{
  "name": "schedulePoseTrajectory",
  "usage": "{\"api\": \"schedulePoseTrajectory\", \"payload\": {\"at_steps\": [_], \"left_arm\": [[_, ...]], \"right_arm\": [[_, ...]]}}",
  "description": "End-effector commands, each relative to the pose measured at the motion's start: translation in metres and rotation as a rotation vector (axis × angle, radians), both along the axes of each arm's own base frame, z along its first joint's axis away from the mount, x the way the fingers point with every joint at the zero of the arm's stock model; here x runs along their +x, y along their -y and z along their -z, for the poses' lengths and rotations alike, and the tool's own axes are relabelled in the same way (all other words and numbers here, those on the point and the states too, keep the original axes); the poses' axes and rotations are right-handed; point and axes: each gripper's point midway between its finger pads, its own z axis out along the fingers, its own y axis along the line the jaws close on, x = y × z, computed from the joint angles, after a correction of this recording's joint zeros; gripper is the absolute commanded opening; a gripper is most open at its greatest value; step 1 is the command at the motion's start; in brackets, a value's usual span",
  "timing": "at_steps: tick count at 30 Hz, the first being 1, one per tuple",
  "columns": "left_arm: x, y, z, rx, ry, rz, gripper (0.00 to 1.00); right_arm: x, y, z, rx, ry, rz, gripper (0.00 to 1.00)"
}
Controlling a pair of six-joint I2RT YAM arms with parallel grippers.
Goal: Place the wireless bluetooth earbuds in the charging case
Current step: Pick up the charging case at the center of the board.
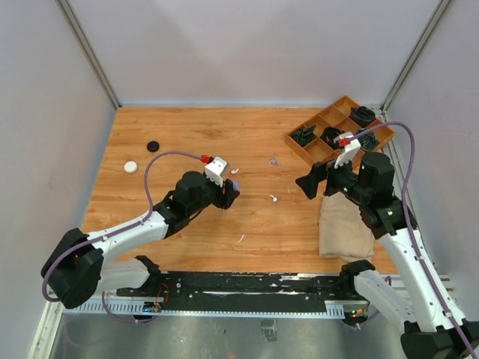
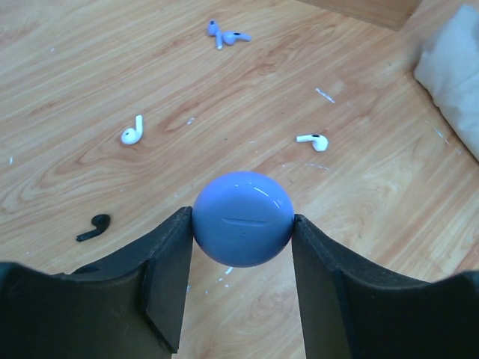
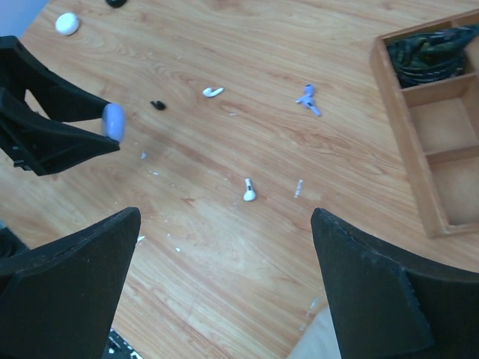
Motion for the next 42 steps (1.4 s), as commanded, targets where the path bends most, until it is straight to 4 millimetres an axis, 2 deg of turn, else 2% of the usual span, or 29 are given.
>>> {"api": "schedulePoseTrajectory", "payload": {"at_steps": [1,8,13,18,23,26,32,42], "left_arm": [[-0.005,0.011,-0.028,-0.014,0.156,0.023,0.47],[-0.02,0.024,-0.041,0.024,0.271,0.082,0.47],[-0.03,0.03,-0.047,0.021,0.339,0.127,0.47],[-0.039,0.033,-0.051,0.018,0.413,0.174,0.47],[-0.043,0.034,-0.057,-0.002,0.458,0.196,0.47],[-0.046,0.036,-0.058,-0.007,0.476,0.214,0.47],[-0.05,0.037,-0.066,-0.034,0.514,0.231,0.47],[-0.054,0.039,-0.063,-0.035,0.516,0.254,0.47]], "right_arm": [[0.001,-0.033,-0.027,0.052,0.052,-0.113,0.99],[-0.003,-0.082,-0.015,0.004,-0.006,-0.249,1.0],[-0.006,-0.11,-0.003,-0.009,-0.067,-0.31,0.96],[-0.011,-0.135,-0.001,-0.008,-0.124,-0.369,0.9],[-0.01,-0.15,0.013,-0.037,-0.191,-0.381,0.82],[-0.014,-0.16,0.022,-0.034,-0.239,-0.407,0.73],[-0.022,-0.178,0.036,-0.049,-0.291,-0.446,0.63],[-0.024,-0.192,0.038,-0.059,-0.296,-0.471,0.52]]}}
